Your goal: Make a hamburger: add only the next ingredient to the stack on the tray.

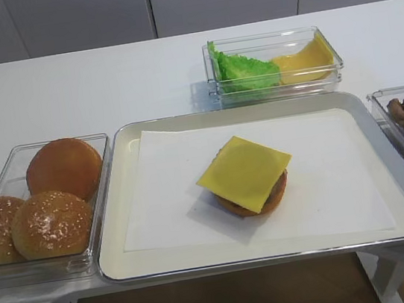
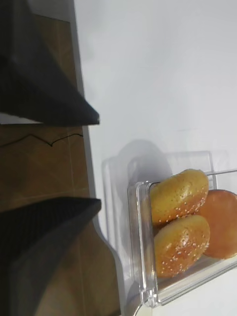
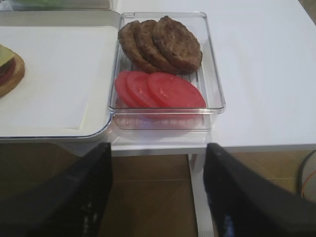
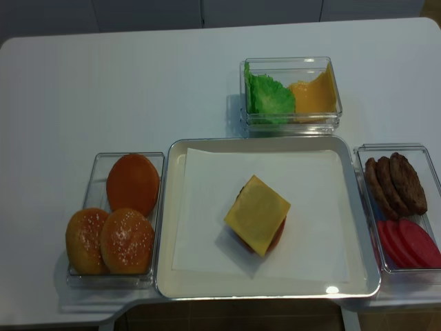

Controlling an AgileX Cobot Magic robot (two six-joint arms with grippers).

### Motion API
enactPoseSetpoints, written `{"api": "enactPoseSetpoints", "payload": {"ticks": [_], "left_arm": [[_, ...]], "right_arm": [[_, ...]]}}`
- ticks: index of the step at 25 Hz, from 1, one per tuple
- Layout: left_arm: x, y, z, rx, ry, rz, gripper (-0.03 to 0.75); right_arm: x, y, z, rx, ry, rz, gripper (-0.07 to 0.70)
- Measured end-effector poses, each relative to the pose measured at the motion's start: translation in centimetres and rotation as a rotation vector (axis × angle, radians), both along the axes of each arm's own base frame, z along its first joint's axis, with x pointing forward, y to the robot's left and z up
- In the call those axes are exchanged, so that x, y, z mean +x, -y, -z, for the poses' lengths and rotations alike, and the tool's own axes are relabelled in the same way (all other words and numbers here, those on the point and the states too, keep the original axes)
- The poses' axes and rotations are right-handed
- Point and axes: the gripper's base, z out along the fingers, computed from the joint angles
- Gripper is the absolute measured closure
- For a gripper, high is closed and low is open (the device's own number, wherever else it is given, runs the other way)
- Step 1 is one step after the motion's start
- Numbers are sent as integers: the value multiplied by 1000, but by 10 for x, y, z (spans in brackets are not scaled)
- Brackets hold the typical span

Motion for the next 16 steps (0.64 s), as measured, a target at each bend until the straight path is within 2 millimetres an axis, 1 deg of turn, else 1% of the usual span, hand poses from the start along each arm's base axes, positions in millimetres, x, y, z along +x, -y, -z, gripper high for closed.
{"api": "enactPoseSetpoints", "payload": {"ticks": [16], "left_arm": [[0,0,0,0,0,0,367]], "right_arm": [[0,0,0,4,0,2,188]]}}
